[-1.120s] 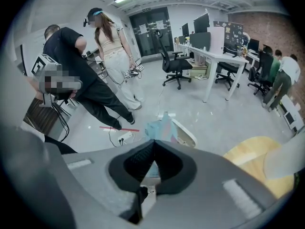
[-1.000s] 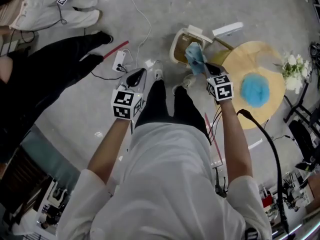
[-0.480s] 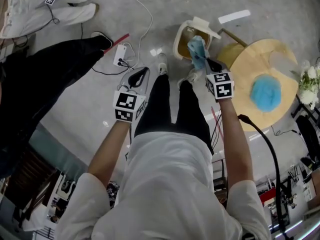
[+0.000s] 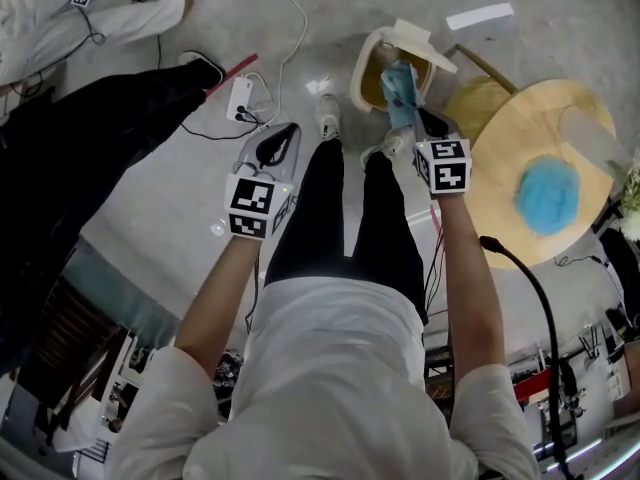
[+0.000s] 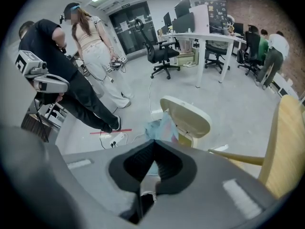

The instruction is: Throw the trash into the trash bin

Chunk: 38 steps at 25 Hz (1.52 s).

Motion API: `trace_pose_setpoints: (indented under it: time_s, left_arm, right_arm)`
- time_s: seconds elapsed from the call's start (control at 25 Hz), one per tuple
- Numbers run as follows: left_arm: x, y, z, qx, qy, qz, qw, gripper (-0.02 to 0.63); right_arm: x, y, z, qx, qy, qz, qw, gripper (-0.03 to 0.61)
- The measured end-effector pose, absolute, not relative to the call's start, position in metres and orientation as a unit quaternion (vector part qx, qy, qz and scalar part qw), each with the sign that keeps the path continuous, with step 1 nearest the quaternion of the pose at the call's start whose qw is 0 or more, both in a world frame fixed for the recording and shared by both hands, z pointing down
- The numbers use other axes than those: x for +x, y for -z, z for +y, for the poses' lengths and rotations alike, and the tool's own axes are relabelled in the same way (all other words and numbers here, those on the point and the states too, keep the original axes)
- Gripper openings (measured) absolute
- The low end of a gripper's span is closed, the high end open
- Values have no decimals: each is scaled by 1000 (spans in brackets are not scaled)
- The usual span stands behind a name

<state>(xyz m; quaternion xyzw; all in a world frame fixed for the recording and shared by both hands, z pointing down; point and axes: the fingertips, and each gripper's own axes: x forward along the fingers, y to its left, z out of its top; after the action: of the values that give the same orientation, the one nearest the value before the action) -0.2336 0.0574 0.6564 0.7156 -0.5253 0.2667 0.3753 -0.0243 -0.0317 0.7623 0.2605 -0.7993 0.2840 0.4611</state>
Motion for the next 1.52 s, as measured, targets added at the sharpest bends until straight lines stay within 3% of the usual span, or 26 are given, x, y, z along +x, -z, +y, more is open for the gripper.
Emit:
trace_pose_setpoints:
  time_s: [0.72,1.52]
  left_arm:
    - [-210,-758,74,722,-289,-485,399,3]
    - [-192,-795,87,727,-295,-458,418,3]
  right_arm:
    - [-16,-872,-26,288,-308,-784,456,2]
    - [-6,-927,-21,313,-321,-762,468,13]
